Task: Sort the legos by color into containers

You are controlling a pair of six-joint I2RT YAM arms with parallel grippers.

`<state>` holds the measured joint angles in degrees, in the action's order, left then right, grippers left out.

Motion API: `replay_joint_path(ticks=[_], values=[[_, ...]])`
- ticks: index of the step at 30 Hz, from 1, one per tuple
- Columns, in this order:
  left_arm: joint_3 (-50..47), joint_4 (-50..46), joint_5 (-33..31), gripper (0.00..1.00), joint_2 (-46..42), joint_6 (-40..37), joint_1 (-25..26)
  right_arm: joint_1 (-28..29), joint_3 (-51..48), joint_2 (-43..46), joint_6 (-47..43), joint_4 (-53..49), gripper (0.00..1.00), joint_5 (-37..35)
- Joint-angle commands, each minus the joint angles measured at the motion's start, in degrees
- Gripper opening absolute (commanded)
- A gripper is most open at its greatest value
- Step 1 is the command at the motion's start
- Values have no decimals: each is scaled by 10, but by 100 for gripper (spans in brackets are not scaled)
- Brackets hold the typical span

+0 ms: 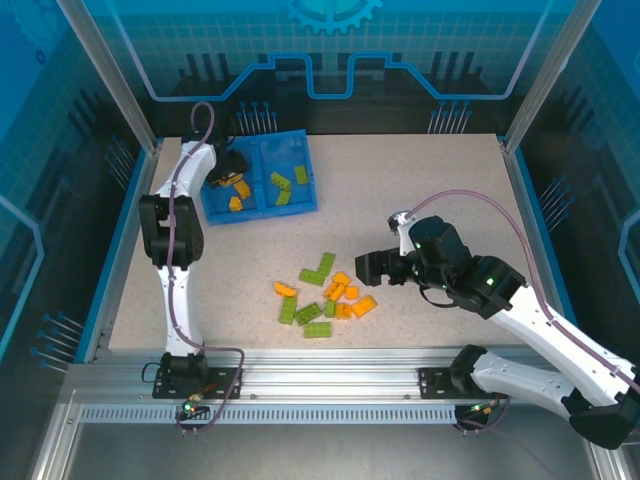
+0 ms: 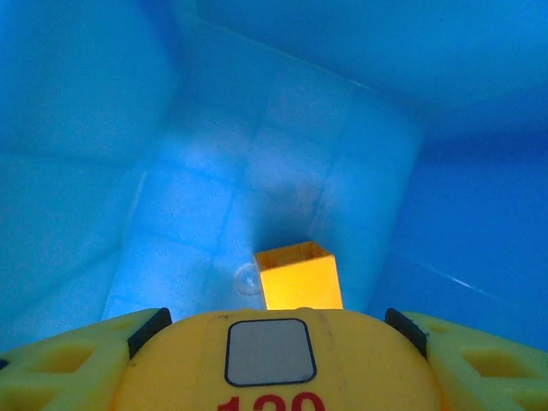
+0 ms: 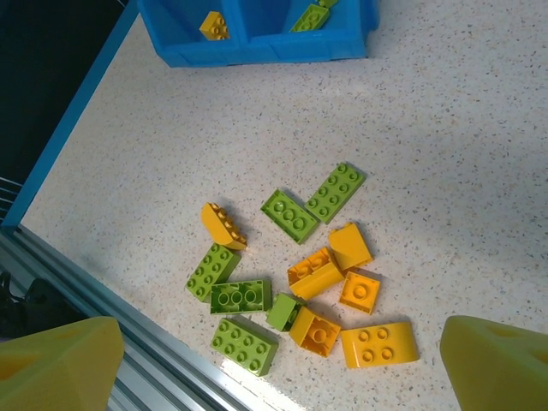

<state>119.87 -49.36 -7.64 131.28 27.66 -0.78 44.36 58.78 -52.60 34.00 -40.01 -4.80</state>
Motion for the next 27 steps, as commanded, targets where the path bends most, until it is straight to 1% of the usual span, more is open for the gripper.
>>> replay_joint_path(ticks=[1,3,6,9,11,14,17,20,22,25,27], values=[[25,-19,24,72,-29,13,-1,9,-2,5,9,-7,97,-14],[12,-13,25,75,-46,14,-1,9,-2,3,10,-3,96,-12],[-8,-2,30,83,-80,15,-1,10,0,-3,11,3,97,-10],[-22,0,44,81,-117,14,-2,9,4,-11,8,7,97,-9],[-41,7,66,80,-155,16,0,9,5,-19,7,10,97,-10],[-109,29,113,80,-246,18,4,11,10,-43,15,13,96,-17],[-210,71,138,80,-380,-2,24,14,20,-86,53,15,94,-45],[-322,119,146,80,-517,-62,74,20,36,-142,110,12,92,-92],[-388,144,166,80,-605,-124,129,20,56,-191,136,8,91,-109],[-464,137,222,81,-706,-221,189,24,100,-272,152,2,86,-122],[-498,103,278,85,-754,-273,208,27,133,-326,165,-7,84,-131]])
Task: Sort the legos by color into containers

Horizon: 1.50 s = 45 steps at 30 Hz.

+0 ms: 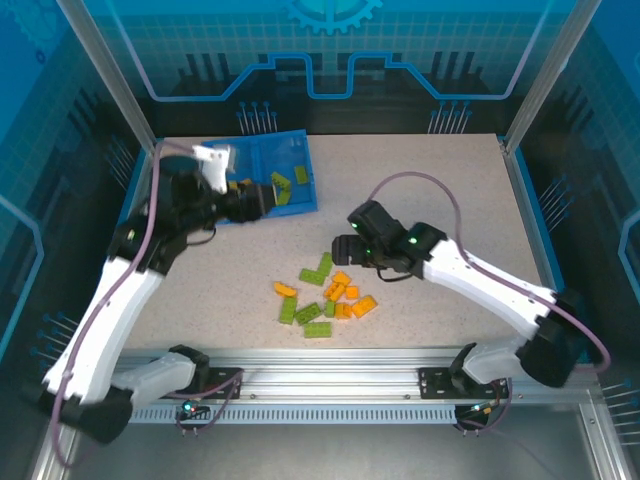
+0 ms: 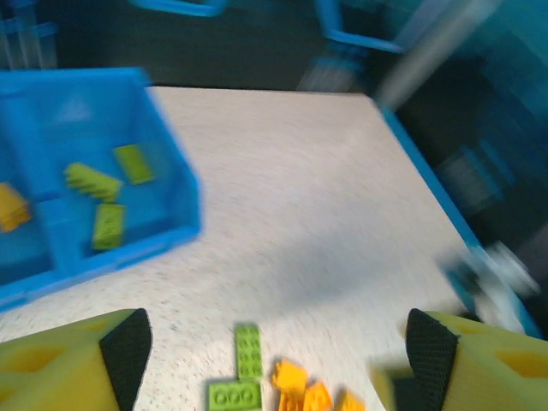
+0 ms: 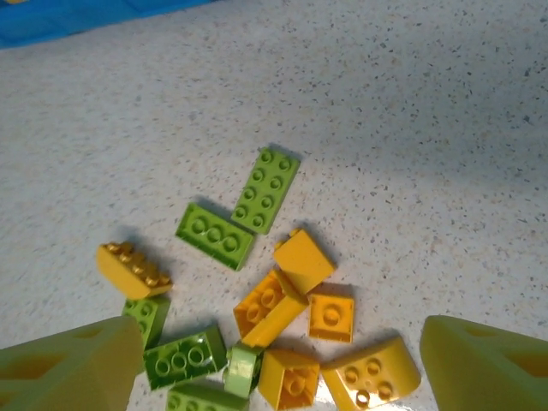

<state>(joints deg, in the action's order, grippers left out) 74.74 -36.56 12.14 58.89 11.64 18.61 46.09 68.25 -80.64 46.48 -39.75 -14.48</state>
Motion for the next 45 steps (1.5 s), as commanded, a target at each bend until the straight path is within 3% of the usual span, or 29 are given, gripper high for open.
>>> replay_joint_path(ticks=[1,5,13,21,30,37,41,45], values=[[-65,-43,109,89,-54,-143,24,10,57,-77,44,-15,85,-39],[-139,-96,155,99,-133,-227,51,15,124,-188,55,-29,80,-44],[-254,-165,179,99,-249,-460,101,26,239,-368,97,-69,72,-60],[-295,-182,209,99,-281,-547,102,31,275,-447,121,-105,62,-71],[-310,-154,210,99,-273,-553,102,28,234,-455,147,-75,43,-39],[-317,-114,190,99,-294,-537,102,20,185,-350,134,-27,38,-51],[-337,-33,149,99,-323,-470,102,30,171,-261,79,31,35,-90],[-338,42,44,99,-334,-339,101,47,187,-213,-13,90,35,-128]])
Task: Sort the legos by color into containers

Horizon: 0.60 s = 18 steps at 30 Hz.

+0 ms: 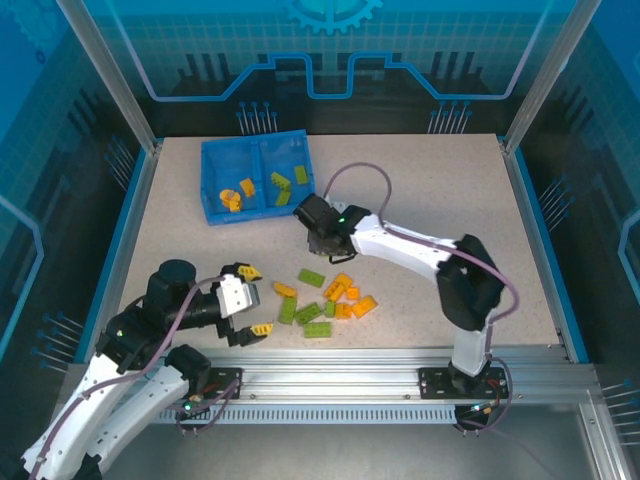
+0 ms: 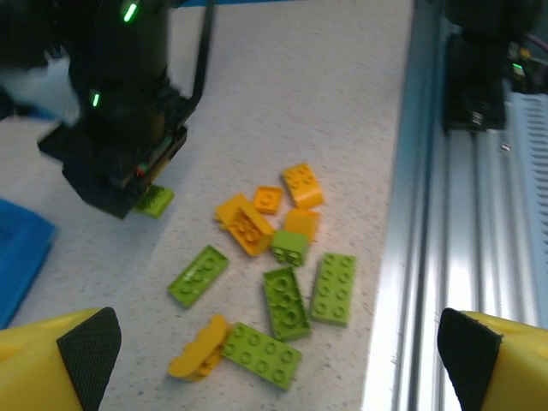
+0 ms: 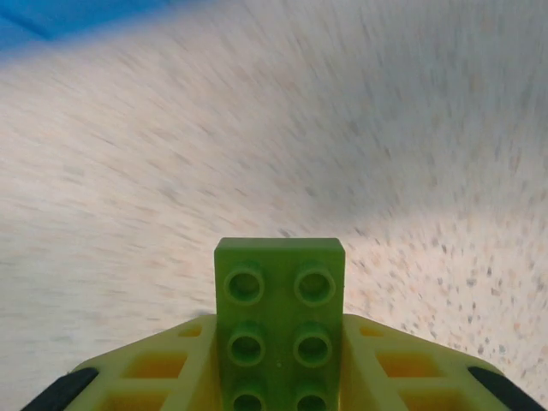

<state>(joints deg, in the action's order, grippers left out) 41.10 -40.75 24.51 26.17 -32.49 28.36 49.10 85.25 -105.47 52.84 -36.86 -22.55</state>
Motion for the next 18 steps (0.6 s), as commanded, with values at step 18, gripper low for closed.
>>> replay_joint_path(ticks=[18], values=[[64,5,-427,99,35,519,4,-28,646,-412,-364,-6,36,-59]])
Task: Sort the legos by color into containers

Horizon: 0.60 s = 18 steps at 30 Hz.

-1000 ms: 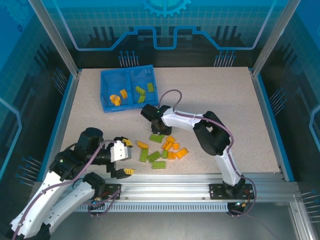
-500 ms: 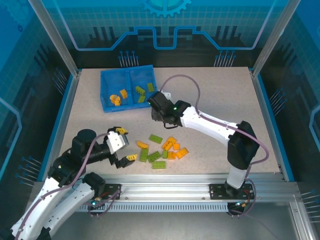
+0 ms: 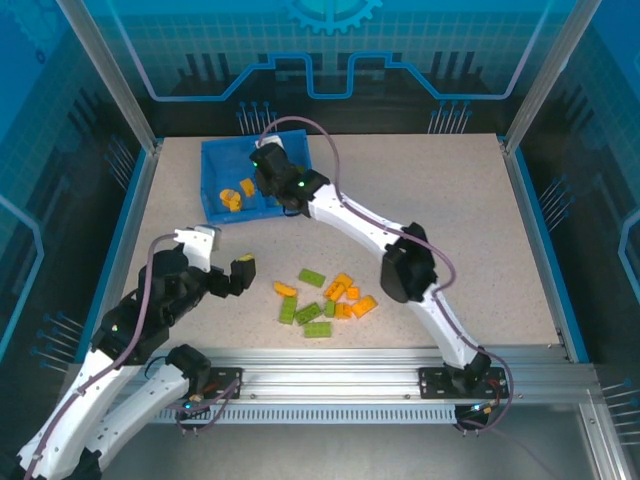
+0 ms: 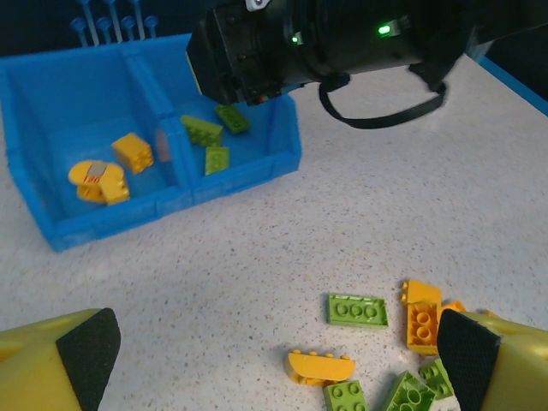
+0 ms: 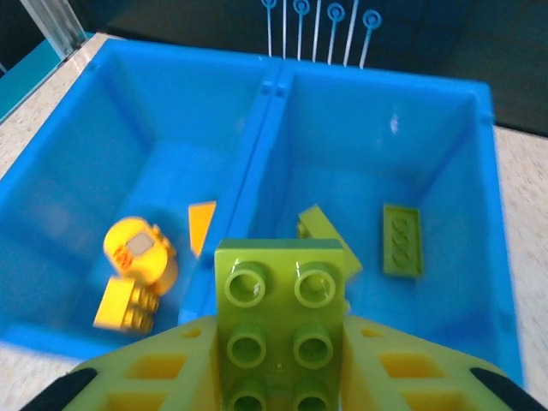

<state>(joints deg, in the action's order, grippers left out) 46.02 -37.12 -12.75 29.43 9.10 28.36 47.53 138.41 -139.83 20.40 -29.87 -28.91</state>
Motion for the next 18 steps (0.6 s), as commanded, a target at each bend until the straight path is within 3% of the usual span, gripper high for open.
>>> replay_joint_path(ticks=[1,4,8,13,18], values=[[13,-38,-65,99,3,127,4,-14,176,-109,-44,-99,36,11],[10,-50,-79,99,4,171,3,-17,258,-175,-56,-107,37,27],[11,-69,-82,99,9,202,4,-28,197,-157,-32,-58,40,60],[13,-85,-78,99,31,242,3,-32,198,-147,-17,-55,57,99],[12,-76,-57,99,50,282,4,-35,186,-100,-9,-75,57,102]])
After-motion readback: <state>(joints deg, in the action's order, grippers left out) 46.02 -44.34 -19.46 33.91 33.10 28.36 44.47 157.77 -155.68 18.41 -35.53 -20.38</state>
